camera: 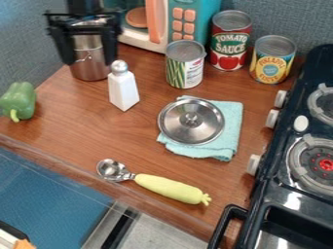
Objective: Put the green object in the silver pot
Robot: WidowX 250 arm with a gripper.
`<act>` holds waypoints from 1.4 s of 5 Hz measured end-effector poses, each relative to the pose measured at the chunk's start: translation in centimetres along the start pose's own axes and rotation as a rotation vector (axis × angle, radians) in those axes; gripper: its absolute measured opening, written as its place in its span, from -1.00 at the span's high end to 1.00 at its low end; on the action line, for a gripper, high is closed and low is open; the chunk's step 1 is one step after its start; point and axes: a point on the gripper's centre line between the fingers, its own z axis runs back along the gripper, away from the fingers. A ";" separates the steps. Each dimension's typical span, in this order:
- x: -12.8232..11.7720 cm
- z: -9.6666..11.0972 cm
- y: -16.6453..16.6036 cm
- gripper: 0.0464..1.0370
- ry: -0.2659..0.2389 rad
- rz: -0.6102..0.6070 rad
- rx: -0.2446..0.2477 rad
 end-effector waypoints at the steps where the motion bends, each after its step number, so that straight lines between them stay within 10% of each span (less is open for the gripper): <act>1: 0.2 -0.1 3.5 -0.93 -0.035 0.056 0.000; 4: 2.1 -3.8 7.3 -0.93 0.015 0.117 0.136; 7: 2.8 -4.2 9.5 -0.93 0.019 0.182 0.139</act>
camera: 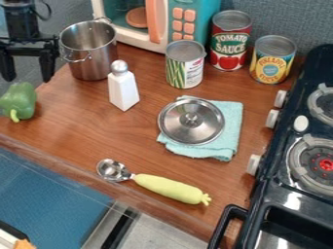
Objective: Put the green object in the silver pot
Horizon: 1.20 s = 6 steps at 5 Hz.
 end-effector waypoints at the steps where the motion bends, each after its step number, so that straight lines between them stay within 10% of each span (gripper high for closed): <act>1: 0.3 0.0 0.4 -0.93 -0.018 0.012 0.023; 6: 0.5 -1.3 1.0 -0.93 -0.065 0.021 0.074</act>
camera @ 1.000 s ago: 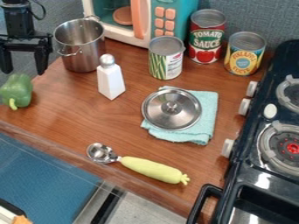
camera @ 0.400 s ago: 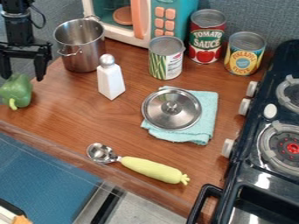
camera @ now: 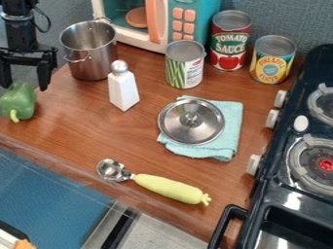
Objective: Put the green object in the silver pot
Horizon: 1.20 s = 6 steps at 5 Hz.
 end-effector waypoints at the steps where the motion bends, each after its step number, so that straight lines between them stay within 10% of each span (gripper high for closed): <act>1: -0.1 -0.4 0.2 -0.93 -0.003 0.003 0.021; 6: -0.3 -1.6 1.3 -0.93 0.023 0.045 0.064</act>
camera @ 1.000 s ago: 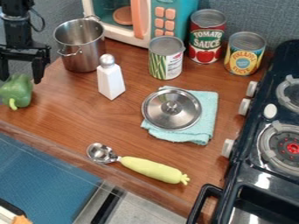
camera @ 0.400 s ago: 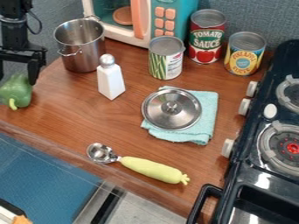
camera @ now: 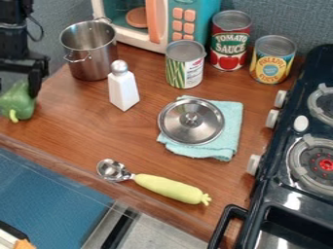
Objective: Put the green object in the silver pot
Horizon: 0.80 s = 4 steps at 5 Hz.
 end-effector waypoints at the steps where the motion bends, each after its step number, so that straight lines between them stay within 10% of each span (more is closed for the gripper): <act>1: -0.1 -0.6 -0.1 -0.93 0.017 0.005 0.007; 4: -0.1 -0.2 -0.7 -0.62 0.016 0.006 -0.042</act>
